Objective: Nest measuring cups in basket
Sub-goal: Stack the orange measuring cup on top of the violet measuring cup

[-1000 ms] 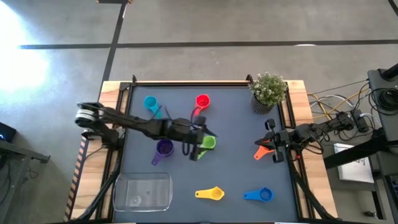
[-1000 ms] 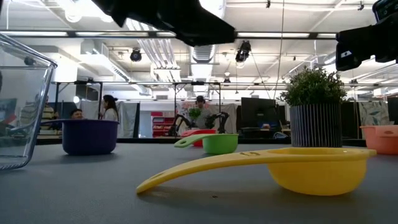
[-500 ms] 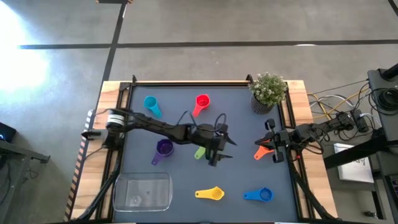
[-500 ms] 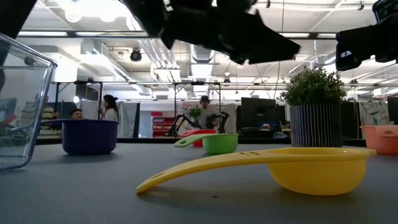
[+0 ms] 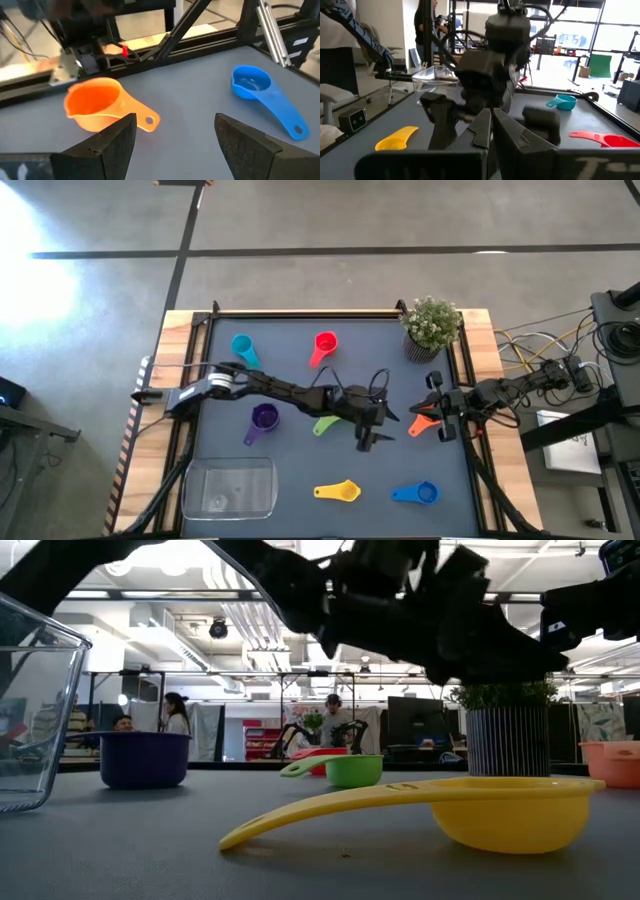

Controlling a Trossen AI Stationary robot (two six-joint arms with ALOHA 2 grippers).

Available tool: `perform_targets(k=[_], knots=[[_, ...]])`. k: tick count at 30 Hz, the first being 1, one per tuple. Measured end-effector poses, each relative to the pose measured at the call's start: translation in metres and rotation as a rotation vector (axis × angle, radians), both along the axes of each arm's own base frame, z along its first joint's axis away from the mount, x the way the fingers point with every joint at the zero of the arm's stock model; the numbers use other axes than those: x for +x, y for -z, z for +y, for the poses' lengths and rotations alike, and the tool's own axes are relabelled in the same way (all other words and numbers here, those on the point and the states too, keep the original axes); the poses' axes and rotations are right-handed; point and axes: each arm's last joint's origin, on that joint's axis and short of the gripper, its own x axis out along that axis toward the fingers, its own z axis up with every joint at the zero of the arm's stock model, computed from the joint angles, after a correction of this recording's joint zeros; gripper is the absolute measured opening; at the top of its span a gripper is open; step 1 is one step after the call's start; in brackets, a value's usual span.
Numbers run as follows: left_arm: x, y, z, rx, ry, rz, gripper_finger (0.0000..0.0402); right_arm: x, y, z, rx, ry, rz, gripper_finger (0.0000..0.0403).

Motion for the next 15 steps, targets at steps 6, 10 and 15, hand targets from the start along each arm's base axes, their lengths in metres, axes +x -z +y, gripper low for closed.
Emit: perform_targets(k=[6,10,15], knots=[[0.016,0.018,0.007,-0.087,-0.019,0.031,0.0251,0.000,0.000,0.000,0.000,0.000,0.000,0.0009],[0.028,0.028,0.006,-0.119,-0.031,0.046,0.0251,0.000,0.000,0.000,0.000,0.000,0.000,0.0009],[0.040,0.034,0.012,-0.183,-0.066,0.089,0.0251,0.000,0.000,0.000,0.000,0.000,0.000,0.0009]])
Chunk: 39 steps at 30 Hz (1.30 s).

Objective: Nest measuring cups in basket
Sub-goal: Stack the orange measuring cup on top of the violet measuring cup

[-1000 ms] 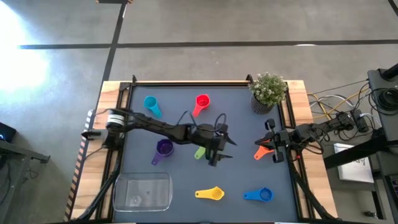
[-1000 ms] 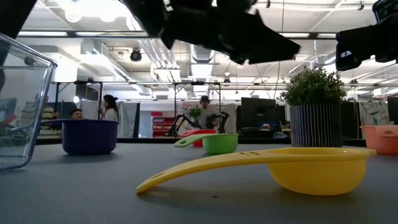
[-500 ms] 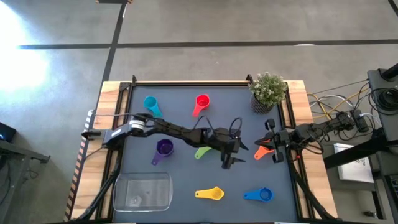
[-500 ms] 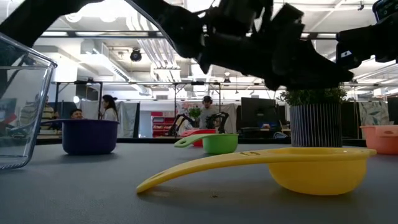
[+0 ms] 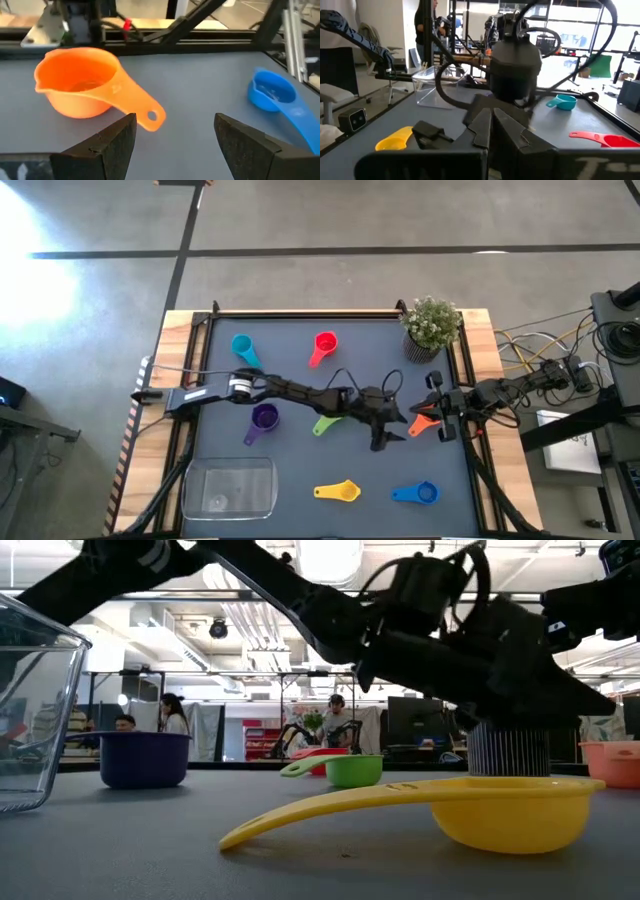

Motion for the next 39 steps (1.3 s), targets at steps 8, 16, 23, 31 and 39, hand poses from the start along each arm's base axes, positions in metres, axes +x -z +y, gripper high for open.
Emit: perform_targets(k=[8,16,23,31,39], knots=[[0.018,0.008,0.012,-0.114,-0.069,0.078,0.0251,0.000,0.000,0.000,0.000,0.000,0.000,0.0009],[0.039,0.022,0.008,-0.221,0.044,0.144,0.0251,0.000,0.000,0.000,0.000,0.000,0.000,0.0009],[0.043,0.035,0.012,-0.329,0.062,0.143,0.0250,0.000,0.000,0.000,0.000,0.000,0.001,0.0009],[0.045,0.029,0.016,-0.372,0.041,0.137,0.0209,0.000,0.000,0.000,-0.001,-0.001,0.003,0.0009],[0.046,0.028,0.017,-0.374,0.000,0.137,0.0105,0.000,0.000,0.000,-0.001,-0.001,0.002,0.0009]])
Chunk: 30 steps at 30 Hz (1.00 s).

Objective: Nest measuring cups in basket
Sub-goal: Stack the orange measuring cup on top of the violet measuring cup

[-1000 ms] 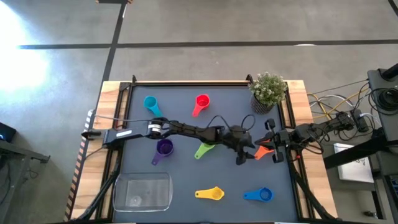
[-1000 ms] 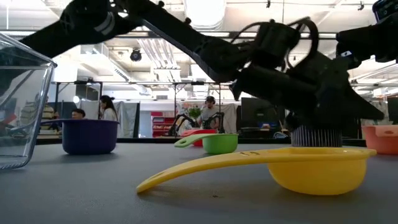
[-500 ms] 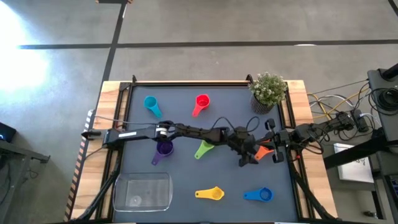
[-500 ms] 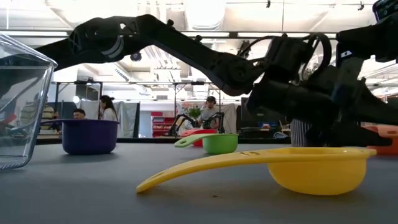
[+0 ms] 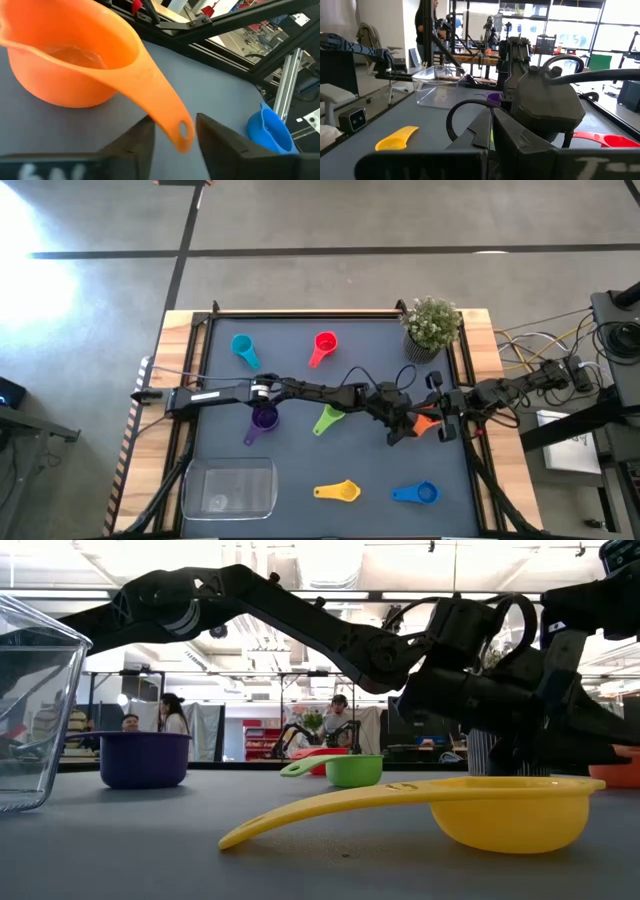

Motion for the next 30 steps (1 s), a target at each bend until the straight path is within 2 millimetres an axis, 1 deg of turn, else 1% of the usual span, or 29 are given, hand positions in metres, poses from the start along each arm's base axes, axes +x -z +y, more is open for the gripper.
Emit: perform_targets(k=[4,5,8,12,16,20,23,26,30], knots=[[0.000,0.001,0.000,0.021,0.008,-0.008,0.0021,0.000,0.000,0.000,0.000,0.000,0.000,0.0009],[0.000,0.001,0.000,0.026,0.010,-0.010,0.0011,0.000,0.000,0.000,0.000,0.000,0.001,0.0009],[0.000,0.001,0.000,0.040,0.016,-0.012,0.0010,0.000,0.000,0.000,0.000,0.000,0.001,0.0009],[-0.003,0.000,0.007,0.073,0.025,0.040,0.0002,0.000,0.000,0.000,0.000,0.000,0.001,0.0009],[-0.008,-0.009,0.012,0.111,0.043,0.095,0.0001,0.000,0.000,0.000,0.000,0.000,0.001,0.0009],[-0.012,-0.015,0.012,0.137,0.080,0.127,0.0001,0.000,0.000,0.000,0.000,0.000,0.001,0.0009],[-0.015,-0.027,0.011,0.163,0.098,0.132,0.0001,0.000,0.000,0.000,0.000,0.000,0.000,0.0009],[-0.016,-0.035,0.011,0.172,0.103,0.130,0.0001,0.000,0.000,0.000,0.000,0.000,0.000,0.0009],[-0.018,-0.033,0.012,0.184,0.110,0.155,0.0000,0.000,0.000,0.000,0.000,0.000,-0.001,0.0009]])
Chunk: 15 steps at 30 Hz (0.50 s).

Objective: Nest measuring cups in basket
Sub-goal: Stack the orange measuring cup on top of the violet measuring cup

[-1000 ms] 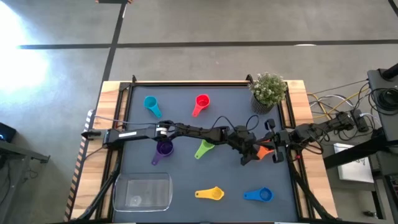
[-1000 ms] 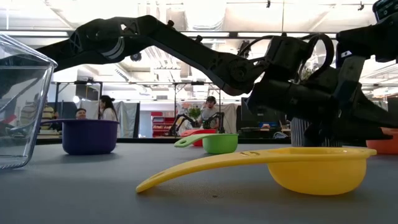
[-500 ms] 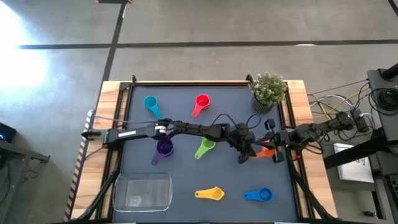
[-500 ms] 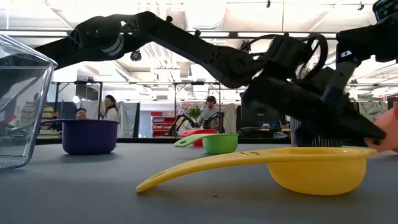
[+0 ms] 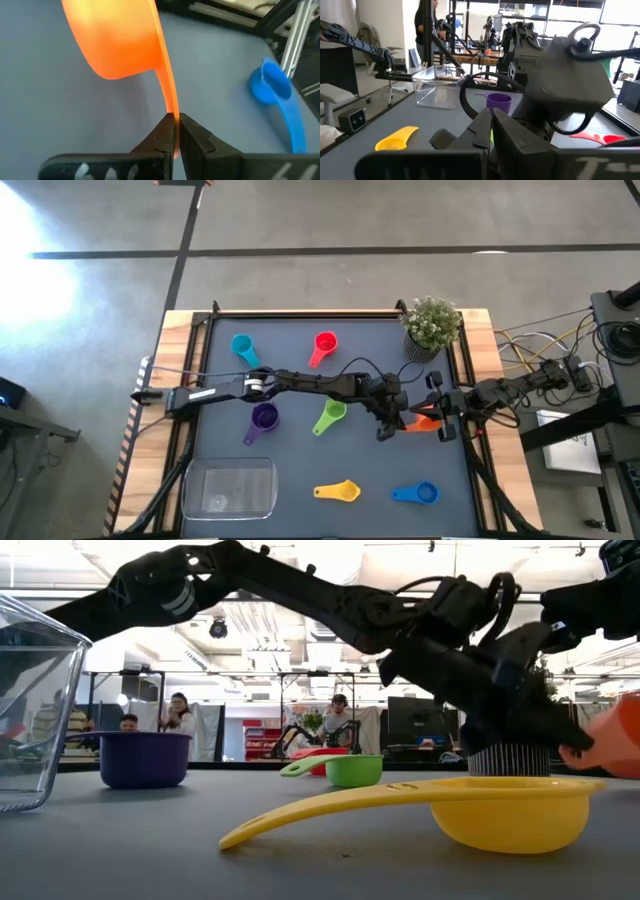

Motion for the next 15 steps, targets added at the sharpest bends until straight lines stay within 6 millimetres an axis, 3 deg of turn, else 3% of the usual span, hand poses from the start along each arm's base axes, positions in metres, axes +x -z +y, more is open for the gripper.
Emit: perform_targets(k=[15], knots=[[-0.0021,0.0048,0.0053,0.097,-0.064,0.035,0.0000,0.0000,-0.0001,0.0000,0.000,0.000,-0.001,0.0009]])
